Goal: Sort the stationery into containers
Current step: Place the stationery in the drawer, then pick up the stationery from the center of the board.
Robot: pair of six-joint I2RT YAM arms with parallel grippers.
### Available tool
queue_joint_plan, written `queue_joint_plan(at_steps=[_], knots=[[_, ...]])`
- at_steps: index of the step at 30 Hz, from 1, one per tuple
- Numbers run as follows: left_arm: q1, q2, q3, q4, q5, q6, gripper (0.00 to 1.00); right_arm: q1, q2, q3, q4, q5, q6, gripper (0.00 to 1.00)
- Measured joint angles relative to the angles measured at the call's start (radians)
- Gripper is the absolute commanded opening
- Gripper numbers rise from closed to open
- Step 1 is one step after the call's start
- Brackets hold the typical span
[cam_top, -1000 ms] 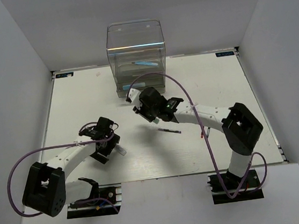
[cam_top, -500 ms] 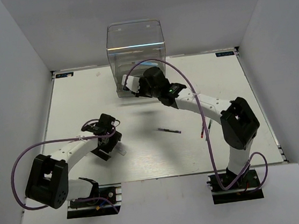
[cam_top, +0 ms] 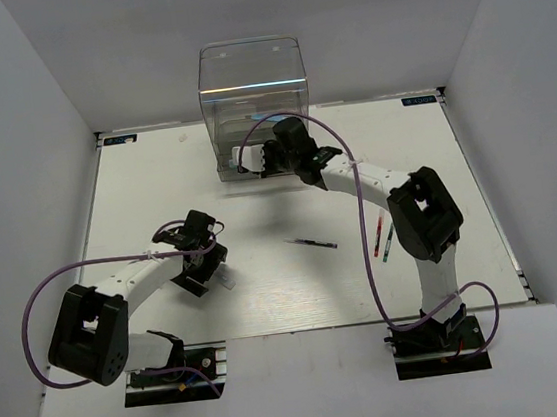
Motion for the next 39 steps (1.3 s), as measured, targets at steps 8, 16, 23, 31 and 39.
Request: queue_joint_plan(at_steps=[8, 16, 23, 31, 39], knots=[[0.000, 0.002, 0.000, 0.012, 0.010, -0.005, 0.88, -0.028, 0.020, 0.017, 0.007, -0.026, -0.024, 0.16], [0.001, 0.007, 0.000, 0.025, 0.024, -0.009, 0.84, -0.034, 0.031, 0.017, -0.002, -0.040, -0.011, 0.64], [0.001, 0.019, 0.004, 0.033, 0.036, -0.015, 0.71, -0.042, 0.028, 0.017, -0.005, -0.061, 0.028, 0.65], [0.001, 0.037, 0.006, 0.047, 0.048, -0.021, 0.49, -0.046, -0.089, -0.003, -0.068, -0.142, 0.207, 0.63], [0.001, 0.077, 0.032, 0.053, 0.070, -0.018, 0.38, -0.046, -0.337, -0.171, -0.060, -0.216, 0.404, 0.80]])
